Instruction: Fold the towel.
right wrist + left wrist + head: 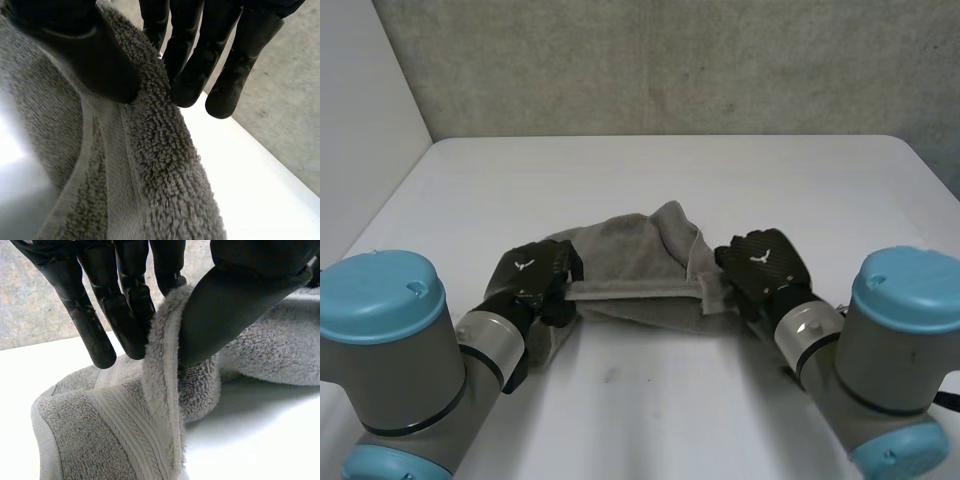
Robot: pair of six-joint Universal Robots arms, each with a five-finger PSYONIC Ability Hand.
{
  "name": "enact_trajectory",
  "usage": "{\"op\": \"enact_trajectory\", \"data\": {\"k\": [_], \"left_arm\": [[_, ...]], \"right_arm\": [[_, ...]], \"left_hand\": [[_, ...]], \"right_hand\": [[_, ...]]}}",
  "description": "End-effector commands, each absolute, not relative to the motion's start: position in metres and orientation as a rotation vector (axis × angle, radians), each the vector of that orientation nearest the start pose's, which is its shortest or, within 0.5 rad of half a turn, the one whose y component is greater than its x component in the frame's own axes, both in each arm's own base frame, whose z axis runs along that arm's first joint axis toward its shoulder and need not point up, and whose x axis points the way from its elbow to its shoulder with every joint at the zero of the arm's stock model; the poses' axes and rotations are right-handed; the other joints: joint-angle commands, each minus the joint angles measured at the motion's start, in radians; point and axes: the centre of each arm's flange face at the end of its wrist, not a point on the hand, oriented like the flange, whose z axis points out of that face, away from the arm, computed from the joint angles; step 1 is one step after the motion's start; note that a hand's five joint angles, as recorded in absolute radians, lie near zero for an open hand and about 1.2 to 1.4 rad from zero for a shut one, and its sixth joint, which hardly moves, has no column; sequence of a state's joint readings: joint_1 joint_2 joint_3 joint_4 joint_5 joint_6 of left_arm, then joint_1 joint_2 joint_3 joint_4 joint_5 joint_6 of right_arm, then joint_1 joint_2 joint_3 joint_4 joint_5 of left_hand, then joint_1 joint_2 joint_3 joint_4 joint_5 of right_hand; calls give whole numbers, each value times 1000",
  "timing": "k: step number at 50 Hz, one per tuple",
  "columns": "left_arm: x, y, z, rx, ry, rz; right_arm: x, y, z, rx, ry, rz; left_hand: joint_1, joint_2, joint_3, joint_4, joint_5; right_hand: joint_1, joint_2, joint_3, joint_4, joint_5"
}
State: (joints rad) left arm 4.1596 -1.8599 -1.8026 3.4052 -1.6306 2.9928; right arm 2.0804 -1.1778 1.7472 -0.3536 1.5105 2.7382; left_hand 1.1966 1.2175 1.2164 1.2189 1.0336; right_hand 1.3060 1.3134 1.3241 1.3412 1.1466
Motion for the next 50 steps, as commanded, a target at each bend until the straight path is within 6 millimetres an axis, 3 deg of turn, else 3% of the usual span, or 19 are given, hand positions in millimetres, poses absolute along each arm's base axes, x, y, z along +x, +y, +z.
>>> {"op": "enact_trajectory", "data": {"k": [1, 5, 7, 12, 18, 20, 21, 23, 24, 26, 28, 32, 34, 41, 43, 44, 45, 49, 50], "left_arm": [[-275, -207, 172, 505, 2795, -2074], [-275, -207, 171, 506, 2797, -2070], [-275, -207, 171, 506, 2797, -2070], [-275, -207, 169, 508, 2798, -2065], [-275, -207, 168, 509, 2800, -2060], [-275, -207, 168, 509, 2800, -2060], [-275, -207, 168, 509, 2800, -2060], [-275, -207, 167, 509, 2803, -2055], [-275, -207, 167, 509, 2803, -2055], [-275, -207, 168, 507, 2803, -2058], [-275, -207, 168, 509, 2801, -2057], [-275, -207, 168, 509, 2800, -2060], [-275, -207, 168, 509, 2800, -2060], [-275, -207, 167, 510, 2804, -2053], [-275, -207, 167, 510, 2804, -2053], [-275, -207, 167, 510, 2804, -2053], [-275, -207, 168, 510, 2803, -2055], [-275, -207, 168, 509, 2803, -2055], [-275, -207, 168, 509, 2803, -2055]], "right_arm": [[271, -262, 152, -1032, 2171, -1901], [262, -280, 157, -969, 2192, -1935], [242, -305, 164, -808, 2237, -1964], [216, -334, 175, -624, 2253, -1931], [206, -353, 171, -587, 2272, -1836], [192, -375, 169, -534, 2313, -1860], [192, -375, 169, -534, 2313, -1860], [168, -400, 165, -450, 2383, -1904], [168, -401, 165, -450, 2383, -1904], [158, -410, 163, -420, 2422, -1912], [150, -416, 160, -393, 2493, -1846], [150, -407, 159, -397, 2560, -1736], [153, -394, 163, -405, 2579, -1680], [153, -362, 184, -413, 2535, -1756], [159, -334, 193, -440, 2487, -1806], [159, -334, 193, -440, 2487, -1806], [166, -319, 196, -470, 2467, -1804], [182, -274, 184, -581, 2471, -1705], [183, -274, 184, -582, 2471, -1705]], "left_hand": [[200, 179, 180, 177, 188], [200, 179, 180, 177, 188], [200, 179, 180, 177, 188], [200, 179, 180, 177, 188], [200, 179, 180, 177, 188], [200, 179, 180, 177, 188], [200, 179, 180, 177, 188], [200, 179, 180, 177, 188], [200, 179, 180, 177, 188], [200, 179, 180, 177, 188], [200, 179, 180, 177, 188], [200, 179, 180, 177, 188], [200, 179, 180, 177, 188], [200, 179, 180, 177, 188], [200, 179, 180, 177, 188], [200, 179, 180, 177, 188], [200, 179, 180, 177, 188], [200, 179, 180, 177, 188], [200, 179, 180, 177, 188]], "right_hand": [[90, 83, 72, 55, 75], [90, 83, 72, 55, 75], [90, 83, 72, 55, 75], [90, 83, 72, 55, 75], [90, 83, 72, 55, 75], [90, 83, 72, 55, 75], [90, 83, 72, 55, 75], [90, 83, 72, 55, 75], [90, 83, 72, 55, 75], [-44, -51, -62, -79, -59], [-1131, -1139, -1150, -1167, -1147], [-1131, -1139, -1150, -1167, -1147], [-1131, -1139, -1150, -1167, -1147], [-1131, -1139, -1150, -1167, -1147], [-1131, -1139, -1150, -1167, -1147], [-1131, -1139, -1150, -1167, -1147], [-1131, -1139, -1150, -1167, -1147], [-1131, -1139, -1150, -1167, -1147], [-1131, -1139, -1150, -1167, -1147]]}}
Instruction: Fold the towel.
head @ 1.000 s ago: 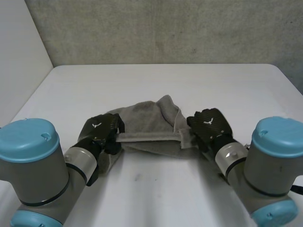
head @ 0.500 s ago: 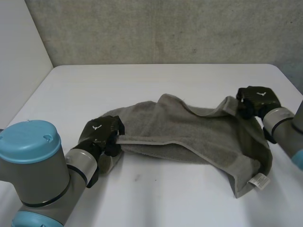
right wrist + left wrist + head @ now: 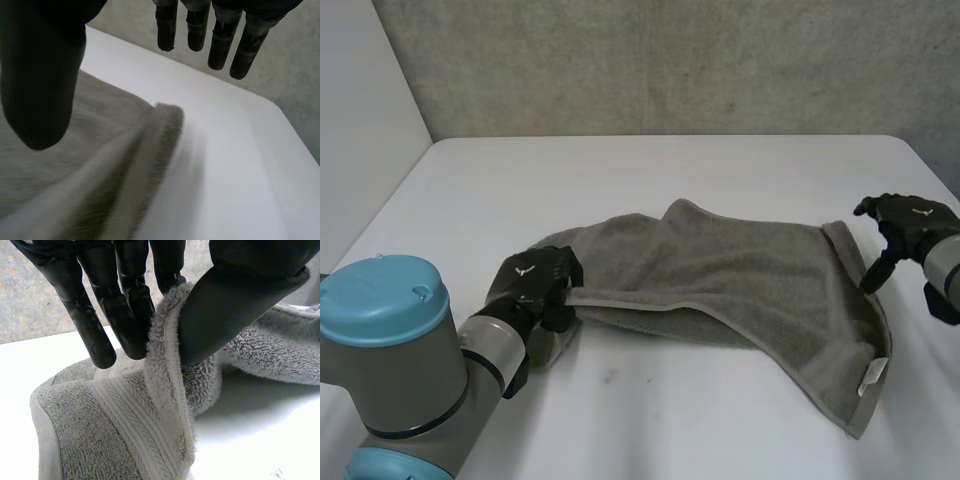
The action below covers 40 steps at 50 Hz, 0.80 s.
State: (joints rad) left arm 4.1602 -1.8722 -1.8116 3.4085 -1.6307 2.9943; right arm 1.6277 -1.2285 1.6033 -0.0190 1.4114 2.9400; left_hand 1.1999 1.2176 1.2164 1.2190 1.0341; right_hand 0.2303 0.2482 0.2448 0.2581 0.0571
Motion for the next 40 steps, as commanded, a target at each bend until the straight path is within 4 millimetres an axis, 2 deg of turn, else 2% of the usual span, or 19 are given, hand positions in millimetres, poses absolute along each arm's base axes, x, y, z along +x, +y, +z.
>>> {"op": "enact_trajectory", "data": {"k": [1, 2, 4, 6, 10, 12, 17, 24, 26, 27, 29, 35, 37, 40], "left_arm": [[-275, -207, 168, 509, 2803, -2055], [-275, -207, 168, 509, 2803, -2055], [-275, -207, 167, 510, 2804, -2053], [-275, -207, 167, 510, 2804, -2053], [-275, -207, 167, 510, 2805, -2050], [-275, -207, 167, 510, 2805, -2050], [-275, -207, 166, 508, 2807, -2048], [-275, -207, 166, 508, 2807, -2048], [-275, -207, 165, 511, 2808, -2043], [-275, -207, 165, 511, 2808, -2043], [-275, -206, 165, 511, 2810, -2043], [-275, -206, 165, 511, 2810, -2043], [-275, -207, 164, 511, 2809, -2041], [-275, -207, 164, 512, 2810, -2038]], "right_arm": [[185, -261, 177, -612, 2484, -1668], [185, -261, 177, -613, 2484, -1667], [187, -240, 167, -681, 2507, -1614], [186, -233, 163, -712, 2515, -1603], [185, -221, 157, -773, 2525, -1596], [183, -215, 158, -808, 2507, -1622], [185, -202, 158, -861, 2462, -1593], [182, -188, 154, -879, 2471, -1517], [177, -187, 150, -849, 2511, -1476], [177, -187, 150, -849, 2512, -1476], [173, -185, 146, -826, 2536, -1454], [171, -182, 143, -821, 2545, -1455], [171, -181, 147, -821, 2514, -1531], [171, -182, 152, -821, 2489, -1581]], "left_hand": [[196, 179, 180, 177, 188], [196, 179, 180, 177, 188], [196, 179, 180, 177, 188], [196, 179, 180, 177, 188], [196, 179, 180, 177, 188], [196, 179, 180, 177, 188], [196, 179, 180, 177, 188], [196, 179, 180, 177, 188], [196, 179, 180, 177, 188], [196, 179, 180, 177, 188], [196, 179, 180, 177, 188], [196, 179, 180, 177, 188], [196, 179, 180, 177, 188], [196, 179, 180, 177, 188]], "right_hand": [[-56, -74, -70, -84, -57], [-56, -74, -70, -84, -57], [-56, -74, -70, -84, -57], [-56, -74, -70, -84, -57], [134, 116, 119, 106, 132], [379, 361, 364, 351, 378], [533, 515, 518, 505, 531], [448, 430, 433, 420, 446], [305, 287, 290, 277, 303], [304, 286, 289, 276, 303], [41, 23, 26, 13, 40], [92, 75, 78, 65, 91], [236, 218, 221, 208, 234], [289, 271, 275, 261, 288]]}}
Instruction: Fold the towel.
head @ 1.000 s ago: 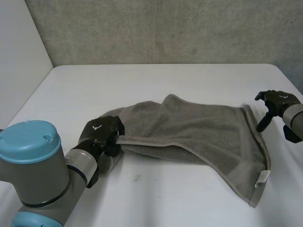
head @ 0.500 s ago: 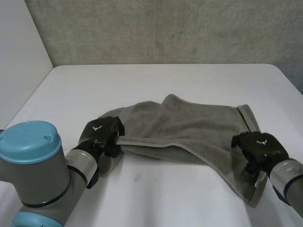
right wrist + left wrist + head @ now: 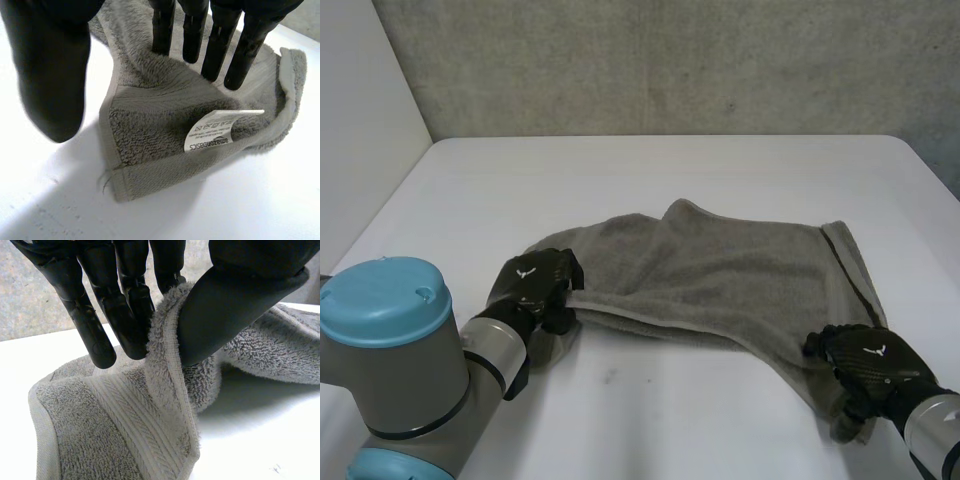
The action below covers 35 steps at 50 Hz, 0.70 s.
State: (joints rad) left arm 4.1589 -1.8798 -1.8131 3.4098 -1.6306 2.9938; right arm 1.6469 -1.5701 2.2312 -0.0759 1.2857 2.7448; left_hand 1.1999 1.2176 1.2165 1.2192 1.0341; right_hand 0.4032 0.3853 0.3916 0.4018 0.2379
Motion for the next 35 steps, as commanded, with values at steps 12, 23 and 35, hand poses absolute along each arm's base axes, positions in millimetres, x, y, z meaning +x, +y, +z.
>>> {"op": "enact_trajectory", "data": {"k": [12, 23, 35], "left_arm": [[-275, -207, 163, 512, 2808, -2043], [-275, -207, 163, 512, 2808, -2043], [-276, -207, 161, 515, 2813, -2034]], "right_arm": [[171, -175, 156, -820, 2461, -1610], [167, -175, 157, -801, 2481, -1609], [167, -177, 143, -797, 2511, -1498]], "left_hand": [[196, 179, 180, 177, 188], [196, 179, 180, 177, 188], [196, 179, 180, 177, 188]], "right_hand": [[563, 580, 574, 564, 553], [583, 601, 595, 585, 574], [93, 111, 104, 94, 84]]}}
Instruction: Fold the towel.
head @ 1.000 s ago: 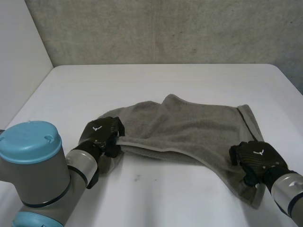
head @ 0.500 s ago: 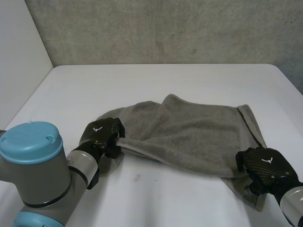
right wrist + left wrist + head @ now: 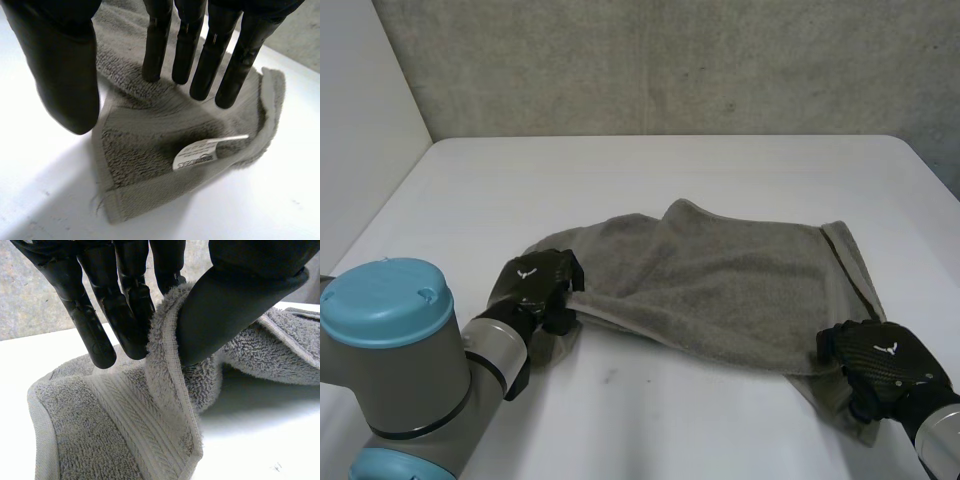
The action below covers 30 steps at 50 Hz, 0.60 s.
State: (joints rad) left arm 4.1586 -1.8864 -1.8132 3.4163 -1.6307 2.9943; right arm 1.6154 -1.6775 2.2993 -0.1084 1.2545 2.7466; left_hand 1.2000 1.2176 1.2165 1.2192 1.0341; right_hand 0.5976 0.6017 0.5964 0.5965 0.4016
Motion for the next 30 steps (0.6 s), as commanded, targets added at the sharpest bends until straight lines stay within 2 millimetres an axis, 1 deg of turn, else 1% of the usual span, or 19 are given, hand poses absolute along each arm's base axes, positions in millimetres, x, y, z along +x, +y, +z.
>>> {"op": "enact_trajectory", "data": {"k": [1, 4, 7, 11, 16, 18, 20, 27, 30], "left_arm": [[-275, -207, 161, 513, 2812, -2034], [-276, -207, 161, 515, 2813, -2034], [-276, -207, 161, 515, 2813, -2034], [-275, -207, 161, 513, 2813, -2031], [-275, -207, 161, 513, 2813, -2031], [-276, -207, 161, 515, 2814, -2031], [-275, -207, 161, 513, 2813, -2031], [-275, -207, 160, 513, 2814, -2029], [-276, -207, 159, 516, 2819, -2022]], "right_arm": [[166, -179, 141, -796, 2515, -1497], [164, -182, 139, -812, 2525, -1494], [164, -187, 135, -834, 2524, -1485], [164, -192, 132, -849, 2523, -1490], [164, -204, 127, -851, 2527, -1501], [164, -204, 126, -851, 2527, -1502], [164, -210, 124, -850, 2527, -1511], [164, -217, 122, -855, 2512, -1559], [164, -221, 123, -855, 2498, -1590]], "left_hand": [[196, 179, 180, 177, 188], [196, 179, 180, 177, 188], [196, 179, 180, 177, 188], [196, 179, 180, 177, 188], [196, 179, 180, 177, 188], [196, 179, 180, 177, 188], [196, 179, 180, 177, 188], [196, 179, 180, 177, 188], [196, 179, 180, 177, 188]], "right_hand": [[-107, -112, -106, -106, -86], [-119, -123, -118, -118, -98], [-186, -191, -185, -185, -165], [-187, -191, -185, -186, -165], [-178, -182, -177, -177, -156], [-178, -182, -177, -177, -156], [-166, -170, -165, -165, -145], [-140, -144, -139, -139, -118], [-90, -94, -89, -89, -69]]}}
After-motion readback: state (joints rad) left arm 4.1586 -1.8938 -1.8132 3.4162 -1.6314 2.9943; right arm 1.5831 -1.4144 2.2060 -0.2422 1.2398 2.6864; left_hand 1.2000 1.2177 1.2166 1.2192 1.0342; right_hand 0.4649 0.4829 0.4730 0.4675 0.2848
